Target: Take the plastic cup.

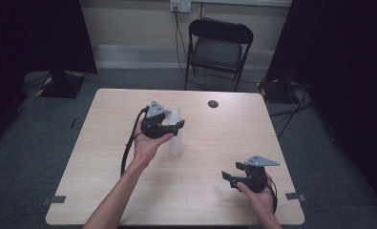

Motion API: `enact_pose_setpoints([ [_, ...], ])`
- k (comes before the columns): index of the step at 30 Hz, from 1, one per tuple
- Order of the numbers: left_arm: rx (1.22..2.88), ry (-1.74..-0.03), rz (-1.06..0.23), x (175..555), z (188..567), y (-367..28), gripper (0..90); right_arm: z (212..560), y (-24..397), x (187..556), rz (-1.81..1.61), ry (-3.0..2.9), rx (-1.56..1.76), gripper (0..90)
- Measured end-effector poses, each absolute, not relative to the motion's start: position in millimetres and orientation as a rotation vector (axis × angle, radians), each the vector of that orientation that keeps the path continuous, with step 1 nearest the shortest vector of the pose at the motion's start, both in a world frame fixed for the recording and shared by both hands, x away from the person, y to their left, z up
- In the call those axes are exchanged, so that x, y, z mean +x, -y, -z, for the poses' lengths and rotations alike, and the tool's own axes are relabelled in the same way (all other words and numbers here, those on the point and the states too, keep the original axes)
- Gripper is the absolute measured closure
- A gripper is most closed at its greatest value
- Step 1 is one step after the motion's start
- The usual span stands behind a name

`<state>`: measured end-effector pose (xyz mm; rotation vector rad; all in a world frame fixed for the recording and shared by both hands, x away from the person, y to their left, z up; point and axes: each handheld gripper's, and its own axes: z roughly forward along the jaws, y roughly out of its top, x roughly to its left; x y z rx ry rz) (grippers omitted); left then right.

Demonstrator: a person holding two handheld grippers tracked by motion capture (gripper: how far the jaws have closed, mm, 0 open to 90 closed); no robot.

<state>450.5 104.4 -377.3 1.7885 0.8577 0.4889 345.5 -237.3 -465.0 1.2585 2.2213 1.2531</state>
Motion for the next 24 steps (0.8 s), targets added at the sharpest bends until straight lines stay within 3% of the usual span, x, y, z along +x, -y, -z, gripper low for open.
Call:
enact_pose_setpoints([
  [24,1.726,-0.81,-0.509,443.9,356.9,-106.1,37.2,464.7,236.8,345.4,-1.252,-2.222,1.255,26.8],
])
